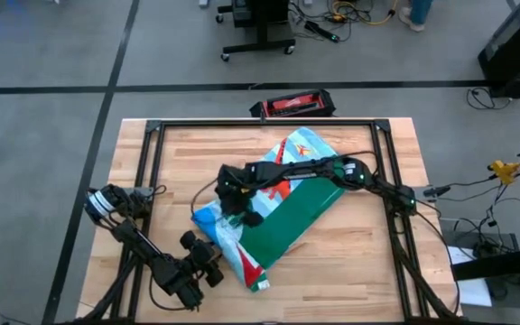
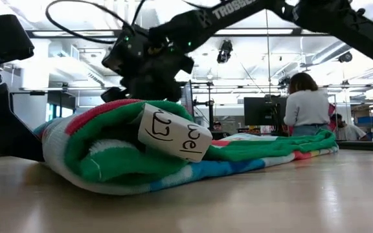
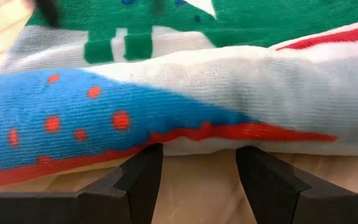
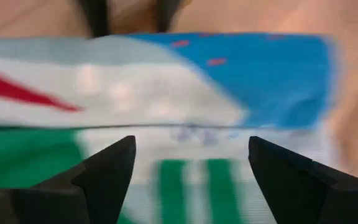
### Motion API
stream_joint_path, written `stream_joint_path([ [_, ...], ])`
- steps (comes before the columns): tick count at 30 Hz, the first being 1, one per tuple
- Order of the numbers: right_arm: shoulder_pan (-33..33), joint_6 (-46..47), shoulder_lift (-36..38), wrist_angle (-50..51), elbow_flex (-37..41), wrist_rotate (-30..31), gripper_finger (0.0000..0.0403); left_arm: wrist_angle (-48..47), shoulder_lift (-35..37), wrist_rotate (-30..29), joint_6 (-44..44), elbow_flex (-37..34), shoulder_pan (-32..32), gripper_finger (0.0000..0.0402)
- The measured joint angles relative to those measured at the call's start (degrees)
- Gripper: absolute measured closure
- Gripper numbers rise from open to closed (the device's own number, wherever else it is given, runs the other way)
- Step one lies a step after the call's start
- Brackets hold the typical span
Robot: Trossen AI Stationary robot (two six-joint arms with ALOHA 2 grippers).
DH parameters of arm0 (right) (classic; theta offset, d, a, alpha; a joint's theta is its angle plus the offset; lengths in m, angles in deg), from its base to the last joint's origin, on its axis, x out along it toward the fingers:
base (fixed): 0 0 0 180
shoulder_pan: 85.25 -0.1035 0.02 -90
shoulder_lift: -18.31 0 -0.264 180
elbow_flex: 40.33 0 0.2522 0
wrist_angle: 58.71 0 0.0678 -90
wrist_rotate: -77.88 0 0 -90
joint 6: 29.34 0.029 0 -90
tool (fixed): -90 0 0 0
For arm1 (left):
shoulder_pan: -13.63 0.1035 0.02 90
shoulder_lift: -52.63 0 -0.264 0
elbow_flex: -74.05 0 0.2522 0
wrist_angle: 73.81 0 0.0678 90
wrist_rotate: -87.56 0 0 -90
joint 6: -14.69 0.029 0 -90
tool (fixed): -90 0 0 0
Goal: Roll towel
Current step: Roll the multi-color dinosaur print towel
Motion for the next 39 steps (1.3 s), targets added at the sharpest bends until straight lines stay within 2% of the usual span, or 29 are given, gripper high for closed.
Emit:
stream_joint_path([
  [4, -3.3, -0.8, 0.8, 3.2, 2.7, 0.0, 0.0136, 0.0, 0.0, 0.0, 0.1, 0.0, 0.0, 0.0212],
  [10, -7.9, -0.1, 4.6, 2.2, 9.4, 0.2, 0.0183, 0.0, 0.0, 0.0, 0.9, 0.0, 0.0, 0.0212],
  [15, -9.5, 2.5, 10.6, -1.3, 15.7, 6.2, 0.0217, -0.2, 0.0, 0.0, 1.8, 0.0, 0.0, 0.0212],
  [19, -10.6, 7.8, 15.3, -5.3, 22.2, 6.6, 0.0231, -0.2, 0.0, 0.0, 1.8, 0.0, 0.0, 0.0212],
  [26, -14.4, 15.6, 19.2, -16.0, 31.5, 11.9, 0.0222, -0.4, 0.0, 0.0, 1.7, 0.0, 0.0, 0.0212],
  [31, -16.7, 15.7, 20.4, -15.6, 33.0, 16.3, 0.0199, -0.4, 0.0, 0.0, 1.6, 0.0, 0.0, 0.0212],
  [35, -17.6, 17.6, 22.6, -17.0, 32.8, 16.3, 0.0182, -0.4, 0.0, 0.0, 1.5, 0.0, 0.0, 0.0212],
  [39, -18.1, 20.4, 21.3, -19.1, 33.3, 16.8, 0.017, 0.2, 0.0, 0.0, 1.1, 0.0, 0.1, 0.0212],
])
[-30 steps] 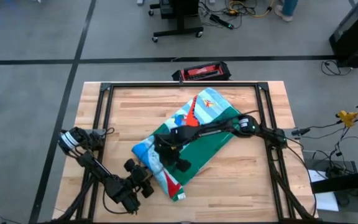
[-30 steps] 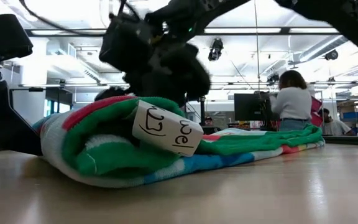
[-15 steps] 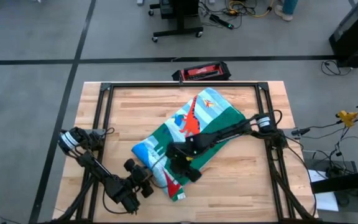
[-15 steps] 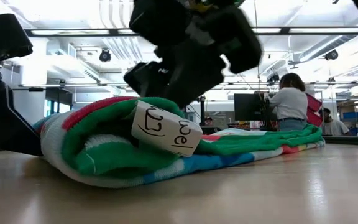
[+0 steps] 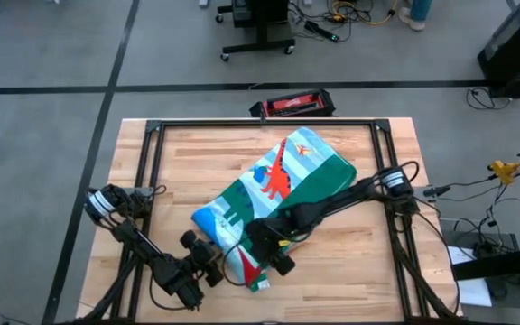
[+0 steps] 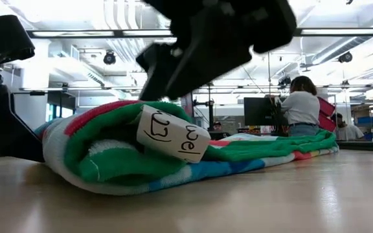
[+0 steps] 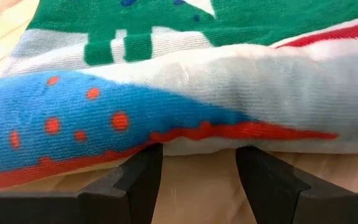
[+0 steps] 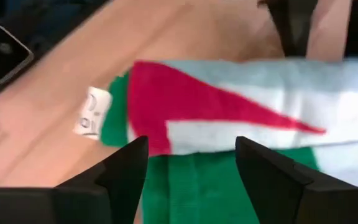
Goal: Roll towel
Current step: Roll the multi-color dinosaur print towel
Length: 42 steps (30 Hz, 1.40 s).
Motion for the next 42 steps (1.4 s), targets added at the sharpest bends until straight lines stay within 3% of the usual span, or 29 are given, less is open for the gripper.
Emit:
stream_joint_path([
  [12, -1.4, 2.2, -5.6, -8.5, 0.6, 0.5, 0.0156, 1.0, 0.0, 0.0, -0.8, 0.0, 0.0, 0.0212],
  [24, -0.1, -2.1, -1.2, -6.6, 0.7, 1.5, 0.0156, 0.8, 0.0, 0.0, -0.7, 0.0, 0.0, 0.0212],
  [34, 0.1, -2.2, -2.2, -6.5, 1.9, 1.5, 0.0136, 0.7, 0.5, 0.0, -0.6, 0.0, 0.0, 0.0212],
  [42, -0.1, -2.8, -6.5, -14.0, 2.1, 0.8, 0.0136, 0.6, 2.1, 0.0, 0.7, 0.0, 0.1, 0.0212],
])
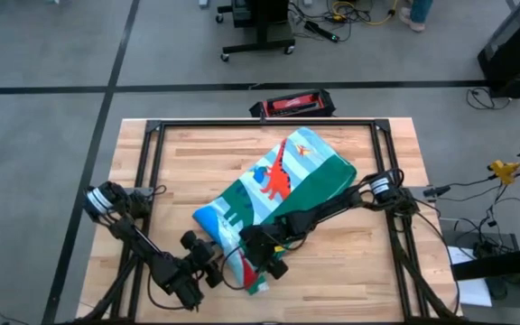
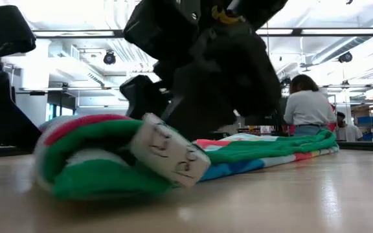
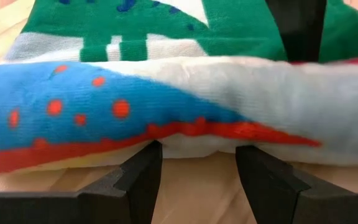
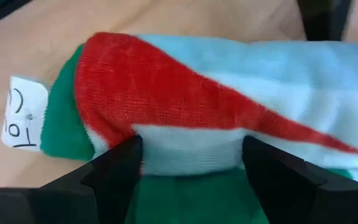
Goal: Roll towel
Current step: Roll the multi-color dinosaur print towel
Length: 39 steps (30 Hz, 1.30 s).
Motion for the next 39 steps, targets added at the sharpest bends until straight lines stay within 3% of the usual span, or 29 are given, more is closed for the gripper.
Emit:
stream_joint_path([
  [8, 0.6, -1.4, 3.4, 0.9, 0.0, 0.0, 0.0121, -0.1, 0.3, 0.1, 0.6, 0.0, 0.1, 0.0212],
  [18, 6.2, -2.8, 4.4, 5.7, 0.1, -2.3, 0.0112, -0.1, 0.3, 0.0, 0.8, 0.0, 0.2, 0.0212],
  [26, 1.9, -3.4, 4.1, 5.5, 0.1, -3.7, 0.0121, -0.5, 0.3, 0.0, 1.0, 0.0, 0.4, 0.0212],
  [31, 0.5, -3.1, 2.4, 5.6, 0.3, 0.8, 0.0113, -0.5, 0.3, 0.0, 1.4, 0.0, 0.4, 0.0212],
  [39, 0.8, -2.8, 2.7, 7.5, 0.4, 1.9, 0.0106, -0.2, 0.3, 0.0, 1.4, 0.0, 0.4, 0.0212],
])
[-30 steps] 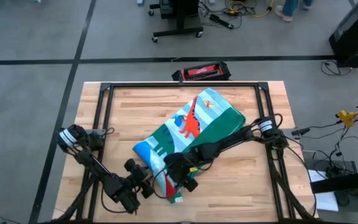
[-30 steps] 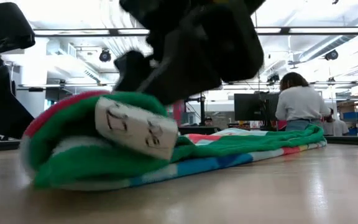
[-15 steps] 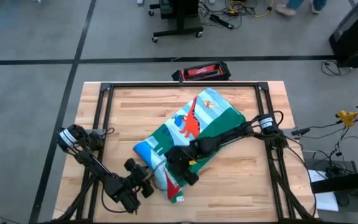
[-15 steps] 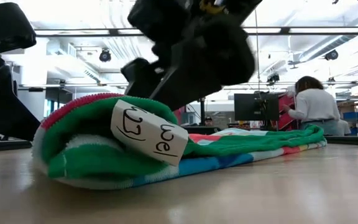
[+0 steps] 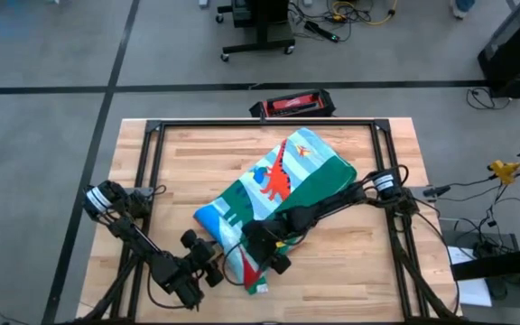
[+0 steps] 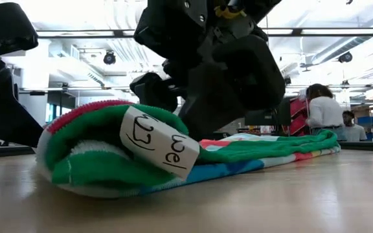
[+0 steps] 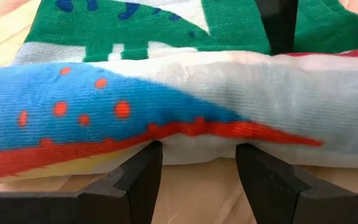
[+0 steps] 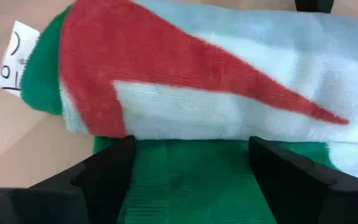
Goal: Roll towel
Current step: Roll the multi-color dinosaur print towel
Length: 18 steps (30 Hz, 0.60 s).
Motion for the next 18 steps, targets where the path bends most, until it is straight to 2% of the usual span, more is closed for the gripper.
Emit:
stream_joint_path([
  [10, 0.9, 1.9, -0.3, -4.4, 0.0, 1.9, 0.0121, 0.0, 0.0, 0.0, -0.1, 0.0, 0.1, 0.0212],
  [18, 0.5, 2.4, -1.9, -5.9, 0.0, 1.8, 0.0111, 0.0, 0.0, 0.0, -0.1, 0.0, 0.1, 0.0212],
])
